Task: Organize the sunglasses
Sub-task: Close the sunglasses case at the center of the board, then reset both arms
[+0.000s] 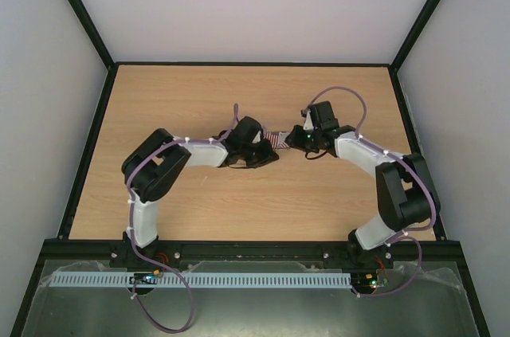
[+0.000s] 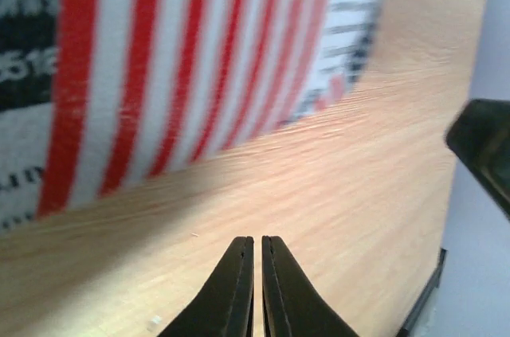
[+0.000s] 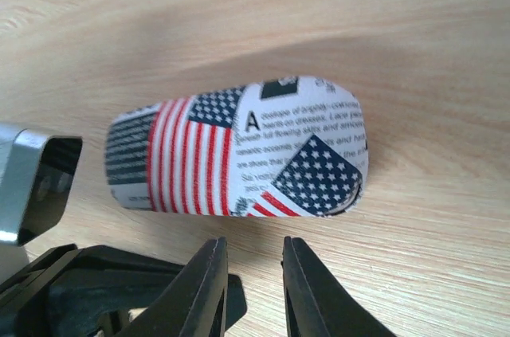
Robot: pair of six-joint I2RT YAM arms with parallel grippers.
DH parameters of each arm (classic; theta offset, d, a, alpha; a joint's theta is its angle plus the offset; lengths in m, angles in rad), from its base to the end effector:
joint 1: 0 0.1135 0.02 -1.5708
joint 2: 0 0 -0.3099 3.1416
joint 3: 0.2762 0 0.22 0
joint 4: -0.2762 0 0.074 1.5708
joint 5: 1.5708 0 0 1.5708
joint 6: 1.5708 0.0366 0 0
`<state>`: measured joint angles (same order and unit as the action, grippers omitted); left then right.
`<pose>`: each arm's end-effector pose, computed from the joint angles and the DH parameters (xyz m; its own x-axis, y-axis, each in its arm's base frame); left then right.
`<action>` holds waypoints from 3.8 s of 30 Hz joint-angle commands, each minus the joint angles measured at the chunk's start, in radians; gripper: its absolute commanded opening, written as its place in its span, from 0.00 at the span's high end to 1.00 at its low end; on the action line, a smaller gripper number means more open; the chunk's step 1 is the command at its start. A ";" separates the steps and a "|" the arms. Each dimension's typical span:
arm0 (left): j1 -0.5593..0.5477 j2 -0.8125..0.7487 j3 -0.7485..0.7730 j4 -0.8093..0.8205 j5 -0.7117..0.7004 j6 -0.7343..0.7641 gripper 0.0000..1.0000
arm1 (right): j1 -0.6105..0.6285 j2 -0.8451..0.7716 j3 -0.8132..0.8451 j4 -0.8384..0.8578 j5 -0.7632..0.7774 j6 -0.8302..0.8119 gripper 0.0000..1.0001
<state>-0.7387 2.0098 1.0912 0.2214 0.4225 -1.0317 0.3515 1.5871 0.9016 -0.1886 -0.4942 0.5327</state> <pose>0.2932 -0.2873 0.1933 -0.9702 -0.1751 -0.1676 0.0272 0.6085 -0.7931 0.2710 0.1179 0.2543 -0.9194 0.1391 -0.3680 -0.1416 0.7558 0.6393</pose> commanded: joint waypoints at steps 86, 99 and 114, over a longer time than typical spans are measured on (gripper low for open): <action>0.690 -0.543 -0.653 0.531 -0.771 0.827 0.00 | -0.395 -0.223 -0.595 1.106 0.938 -0.127 0.01; 0.727 -0.500 -0.657 0.654 -0.662 0.909 0.00 | -0.384 -0.157 -0.603 1.206 0.845 -0.201 0.01; 0.751 -0.480 -0.845 1.009 -0.432 0.984 0.00 | -0.357 -0.056 -0.846 1.783 0.759 -0.286 0.01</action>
<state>0.0051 1.5272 0.2562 1.0950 -0.0811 -0.0776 -0.0235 1.4338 0.1108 1.2484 0.2722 0.2970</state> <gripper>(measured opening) 0.994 0.987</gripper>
